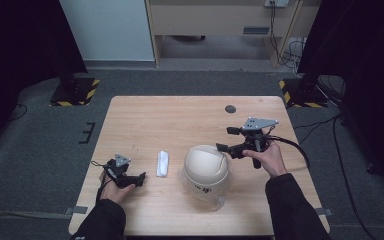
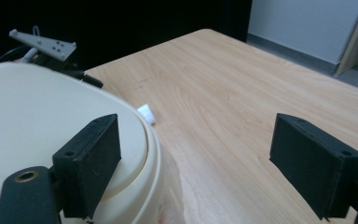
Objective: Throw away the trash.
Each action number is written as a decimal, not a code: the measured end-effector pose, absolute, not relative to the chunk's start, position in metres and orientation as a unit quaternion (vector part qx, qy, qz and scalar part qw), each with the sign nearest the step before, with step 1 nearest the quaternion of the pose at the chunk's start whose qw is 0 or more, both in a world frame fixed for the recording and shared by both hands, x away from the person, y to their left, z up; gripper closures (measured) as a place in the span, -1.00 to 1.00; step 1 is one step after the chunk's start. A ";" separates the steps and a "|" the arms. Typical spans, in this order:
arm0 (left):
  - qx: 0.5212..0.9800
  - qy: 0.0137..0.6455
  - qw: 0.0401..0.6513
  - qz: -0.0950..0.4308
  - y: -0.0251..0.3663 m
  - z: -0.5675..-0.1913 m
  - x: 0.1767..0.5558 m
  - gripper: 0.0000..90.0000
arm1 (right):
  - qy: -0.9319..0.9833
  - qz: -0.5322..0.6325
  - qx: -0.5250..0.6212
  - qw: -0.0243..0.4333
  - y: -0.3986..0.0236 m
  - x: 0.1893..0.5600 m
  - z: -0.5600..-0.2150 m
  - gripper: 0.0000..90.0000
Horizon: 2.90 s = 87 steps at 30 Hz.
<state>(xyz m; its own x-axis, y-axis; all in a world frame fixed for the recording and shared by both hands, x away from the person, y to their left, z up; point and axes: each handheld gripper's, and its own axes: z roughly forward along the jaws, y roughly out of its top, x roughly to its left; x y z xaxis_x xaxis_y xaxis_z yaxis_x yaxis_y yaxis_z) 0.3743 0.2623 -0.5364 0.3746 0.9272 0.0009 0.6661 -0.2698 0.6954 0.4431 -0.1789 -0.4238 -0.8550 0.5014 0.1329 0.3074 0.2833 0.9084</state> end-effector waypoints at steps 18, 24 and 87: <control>0.769 0.518 0.311 0.210 0.262 -0.536 0.374 -1.00 | 0.775 0.562 0.268 0.110 -0.190 0.437 -0.422 -0.62; 0.769 0.518 0.311 0.210 0.262 -0.536 0.374 -1.00 | 0.757 0.583 0.268 0.118 -0.203 0.415 -0.412 -0.66; 0.769 0.518 0.311 0.210 0.262 -0.536 0.374 -1.00 | 0.771 0.585 0.222 0.119 -0.154 0.350 -0.419 -0.80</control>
